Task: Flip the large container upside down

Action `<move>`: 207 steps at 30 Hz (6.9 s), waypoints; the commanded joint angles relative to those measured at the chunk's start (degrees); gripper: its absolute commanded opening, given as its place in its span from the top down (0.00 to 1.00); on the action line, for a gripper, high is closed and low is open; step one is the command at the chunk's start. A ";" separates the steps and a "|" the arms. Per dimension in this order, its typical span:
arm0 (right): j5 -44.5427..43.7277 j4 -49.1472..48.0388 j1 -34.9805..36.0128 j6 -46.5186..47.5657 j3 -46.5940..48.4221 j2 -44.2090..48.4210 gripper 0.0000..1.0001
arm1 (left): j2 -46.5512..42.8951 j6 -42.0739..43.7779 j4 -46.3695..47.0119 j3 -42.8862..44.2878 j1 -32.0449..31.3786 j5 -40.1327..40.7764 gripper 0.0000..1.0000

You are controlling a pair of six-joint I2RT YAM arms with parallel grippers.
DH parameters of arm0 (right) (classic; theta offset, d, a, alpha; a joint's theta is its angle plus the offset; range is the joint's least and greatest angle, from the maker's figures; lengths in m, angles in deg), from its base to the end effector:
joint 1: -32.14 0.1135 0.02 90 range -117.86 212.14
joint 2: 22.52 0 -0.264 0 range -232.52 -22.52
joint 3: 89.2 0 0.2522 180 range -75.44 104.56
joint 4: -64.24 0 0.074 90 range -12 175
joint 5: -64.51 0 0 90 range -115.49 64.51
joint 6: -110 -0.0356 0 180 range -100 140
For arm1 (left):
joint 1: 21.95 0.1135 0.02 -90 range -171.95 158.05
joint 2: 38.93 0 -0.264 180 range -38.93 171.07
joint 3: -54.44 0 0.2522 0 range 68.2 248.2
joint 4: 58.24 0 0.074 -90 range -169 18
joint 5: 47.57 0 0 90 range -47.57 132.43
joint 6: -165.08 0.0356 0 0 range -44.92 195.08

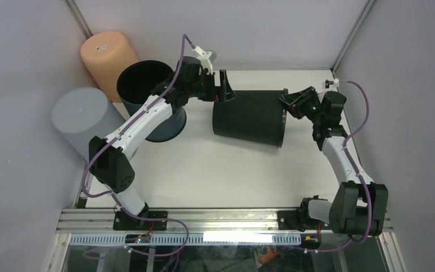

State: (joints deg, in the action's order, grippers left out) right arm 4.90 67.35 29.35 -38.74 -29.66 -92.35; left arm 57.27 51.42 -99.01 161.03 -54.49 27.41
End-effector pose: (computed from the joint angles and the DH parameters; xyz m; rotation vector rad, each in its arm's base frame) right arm 0.2795 0.0044 0.2920 0.6178 1.8296 1.1524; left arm 0.3239 -0.2176 0.3666 0.3353 2.1758 -0.8477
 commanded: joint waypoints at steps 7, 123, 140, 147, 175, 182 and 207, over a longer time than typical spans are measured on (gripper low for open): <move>-5.21 24.89 -0.90 20.78 12.15 1.86 0.42 | 2.37 -0.25 -1.21 1.86 0.37 1.70 0.13; -16.82 41.82 12.87 33.87 22.25 -7.24 1.00 | 7.26 -11.77 3.44 21.45 2.66 -24.07 0.19; -15.22 24.13 11.87 20.84 4.43 -9.12 1.00 | 14.35 -13.68 6.87 25.12 -2.14 -27.04 0.18; -8.30 15.50 5.52 14.21 -4.48 -9.84 1.00 | 14.62 -13.98 8.08 25.44 -2.49 -26.86 0.18; 5.66 28.00 15.77 50.20 20.49 -1.80 0.21 | -5.27 -5.47 1.02 1.54 10.14 -17.46 0.16; 16.26 26.01 20.84 48.00 27.92 -15.12 0.18 | -7.85 -5.25 0.81 -0.40 12.03 -17.12 0.16; 21.01 1.31 13.20 23.08 11.14 -17.92 0.88 | -6.58 -6.20 1.83 -2.75 12.01 -19.29 0.16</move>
State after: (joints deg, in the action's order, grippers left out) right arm 26.54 73.09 45.24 -8.09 -15.17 -113.22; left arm 51.98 45.47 -99.42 158.54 -42.23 10.38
